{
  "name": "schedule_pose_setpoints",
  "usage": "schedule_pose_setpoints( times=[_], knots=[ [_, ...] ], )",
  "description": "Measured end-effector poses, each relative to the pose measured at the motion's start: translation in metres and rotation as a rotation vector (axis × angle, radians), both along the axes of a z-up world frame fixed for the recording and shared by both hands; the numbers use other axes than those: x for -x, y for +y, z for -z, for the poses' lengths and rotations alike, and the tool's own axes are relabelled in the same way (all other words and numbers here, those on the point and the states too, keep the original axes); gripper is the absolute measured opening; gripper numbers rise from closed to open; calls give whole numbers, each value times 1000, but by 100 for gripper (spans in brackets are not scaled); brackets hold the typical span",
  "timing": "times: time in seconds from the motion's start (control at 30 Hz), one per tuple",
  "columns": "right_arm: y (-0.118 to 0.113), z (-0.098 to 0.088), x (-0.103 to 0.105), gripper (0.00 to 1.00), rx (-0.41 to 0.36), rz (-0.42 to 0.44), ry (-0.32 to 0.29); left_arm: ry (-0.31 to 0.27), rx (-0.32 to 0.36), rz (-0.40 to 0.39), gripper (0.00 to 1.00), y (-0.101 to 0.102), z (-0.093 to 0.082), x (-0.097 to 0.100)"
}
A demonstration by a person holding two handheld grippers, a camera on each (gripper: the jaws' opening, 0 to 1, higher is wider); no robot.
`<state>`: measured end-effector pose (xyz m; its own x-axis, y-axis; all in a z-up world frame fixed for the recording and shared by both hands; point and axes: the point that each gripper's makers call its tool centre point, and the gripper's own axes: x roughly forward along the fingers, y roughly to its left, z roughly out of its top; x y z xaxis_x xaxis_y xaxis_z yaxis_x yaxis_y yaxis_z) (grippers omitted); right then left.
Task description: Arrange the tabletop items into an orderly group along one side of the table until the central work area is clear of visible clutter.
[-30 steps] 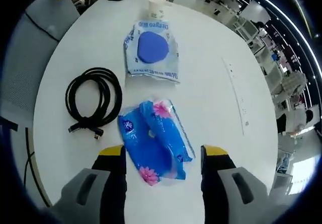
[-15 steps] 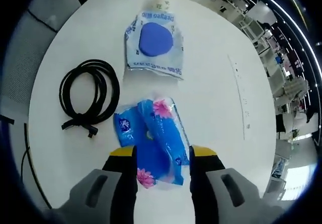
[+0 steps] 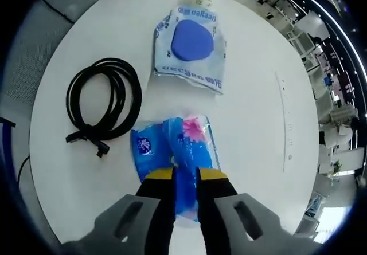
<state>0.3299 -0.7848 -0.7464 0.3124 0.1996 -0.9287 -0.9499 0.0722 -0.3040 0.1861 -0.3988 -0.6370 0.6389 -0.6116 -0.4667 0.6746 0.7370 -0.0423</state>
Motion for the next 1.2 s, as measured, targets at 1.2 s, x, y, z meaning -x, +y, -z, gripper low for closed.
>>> schedule_pose_setpoints(
  times=[1.2],
  knots=[
    [21,-6,-3,0,-30,20,-3,24,-22,1,90,2,5,2]
  ],
)
